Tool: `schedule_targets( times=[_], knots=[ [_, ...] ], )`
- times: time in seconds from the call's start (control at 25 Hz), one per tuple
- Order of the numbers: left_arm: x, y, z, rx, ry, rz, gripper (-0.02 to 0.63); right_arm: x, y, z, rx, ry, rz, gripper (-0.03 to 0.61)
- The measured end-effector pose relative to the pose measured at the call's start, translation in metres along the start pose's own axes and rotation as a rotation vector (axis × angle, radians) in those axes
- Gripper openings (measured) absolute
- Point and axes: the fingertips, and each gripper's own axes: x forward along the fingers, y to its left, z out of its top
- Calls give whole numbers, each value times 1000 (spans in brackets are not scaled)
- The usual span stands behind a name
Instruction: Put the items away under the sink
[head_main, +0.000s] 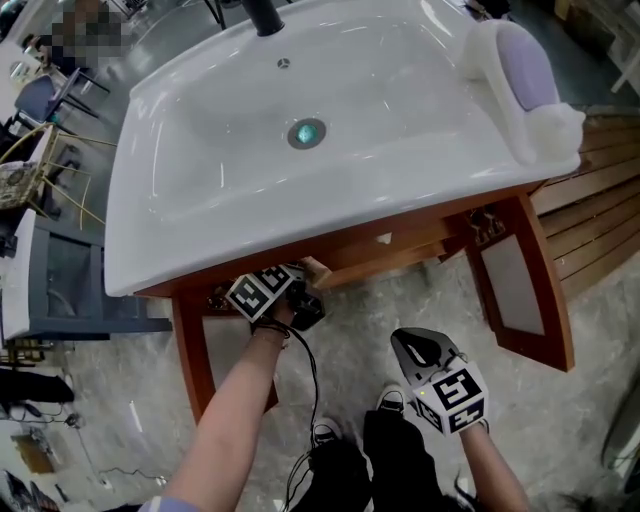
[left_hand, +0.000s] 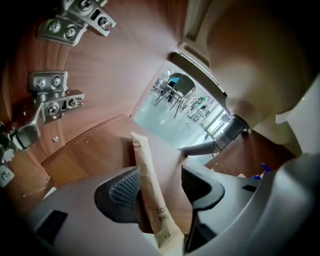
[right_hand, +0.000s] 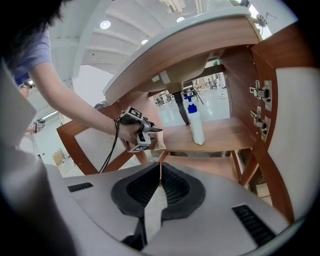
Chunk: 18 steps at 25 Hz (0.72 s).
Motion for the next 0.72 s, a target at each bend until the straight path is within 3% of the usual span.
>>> schedule_targets(
  times=[0.28, 0.72],
  knots=[
    [-17, 7, -23, 19, 72, 59, 252, -9, 6, 7, 17, 6, -22, 21],
    [-61, -17, -40, 138, 124, 22, 250, -32, 37, 32, 16, -6, -37, 21]
  ],
)
